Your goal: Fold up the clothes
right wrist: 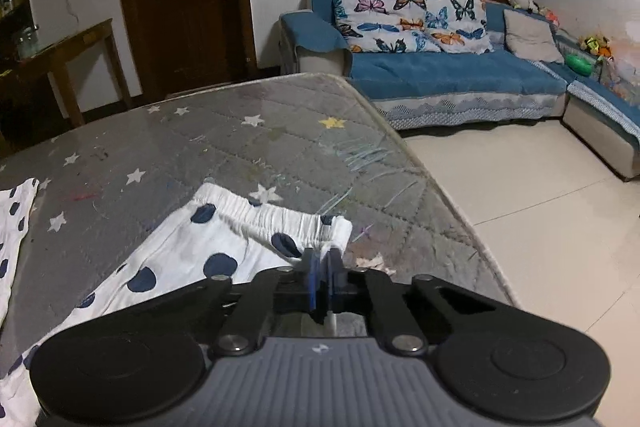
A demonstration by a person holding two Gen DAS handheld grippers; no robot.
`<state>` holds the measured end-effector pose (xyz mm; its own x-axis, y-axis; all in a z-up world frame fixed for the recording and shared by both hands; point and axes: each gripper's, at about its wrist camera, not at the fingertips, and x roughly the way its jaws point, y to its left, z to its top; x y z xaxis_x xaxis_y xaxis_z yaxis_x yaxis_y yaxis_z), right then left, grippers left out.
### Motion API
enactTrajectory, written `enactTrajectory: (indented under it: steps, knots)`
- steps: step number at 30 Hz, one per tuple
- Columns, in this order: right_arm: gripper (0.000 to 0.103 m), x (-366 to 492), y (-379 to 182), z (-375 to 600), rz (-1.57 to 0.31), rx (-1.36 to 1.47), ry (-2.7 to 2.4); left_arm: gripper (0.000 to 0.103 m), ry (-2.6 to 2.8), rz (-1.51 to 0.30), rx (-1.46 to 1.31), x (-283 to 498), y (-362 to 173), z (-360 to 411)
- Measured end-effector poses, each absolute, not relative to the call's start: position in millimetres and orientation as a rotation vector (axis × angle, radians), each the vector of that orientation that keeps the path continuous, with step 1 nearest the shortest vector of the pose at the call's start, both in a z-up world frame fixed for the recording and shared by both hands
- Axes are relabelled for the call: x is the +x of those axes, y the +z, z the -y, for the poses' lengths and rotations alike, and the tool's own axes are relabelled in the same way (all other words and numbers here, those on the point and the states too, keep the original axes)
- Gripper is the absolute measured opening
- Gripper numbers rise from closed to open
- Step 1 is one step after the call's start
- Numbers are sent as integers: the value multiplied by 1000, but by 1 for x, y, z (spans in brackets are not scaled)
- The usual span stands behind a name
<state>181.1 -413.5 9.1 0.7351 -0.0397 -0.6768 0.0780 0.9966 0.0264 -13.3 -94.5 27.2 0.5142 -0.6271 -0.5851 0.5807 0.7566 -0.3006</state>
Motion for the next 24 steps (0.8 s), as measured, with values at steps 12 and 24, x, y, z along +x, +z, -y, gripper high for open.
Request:
enactTrajectory:
  steps: [12, 24]
  knots:
    - [3, 177, 95, 368, -616, 111, 15, 9, -651, -648, -187, -50, 44, 41]
    - [3, 212, 127, 218, -561, 59, 180, 9, -510, -598, -308, -80, 48, -28]
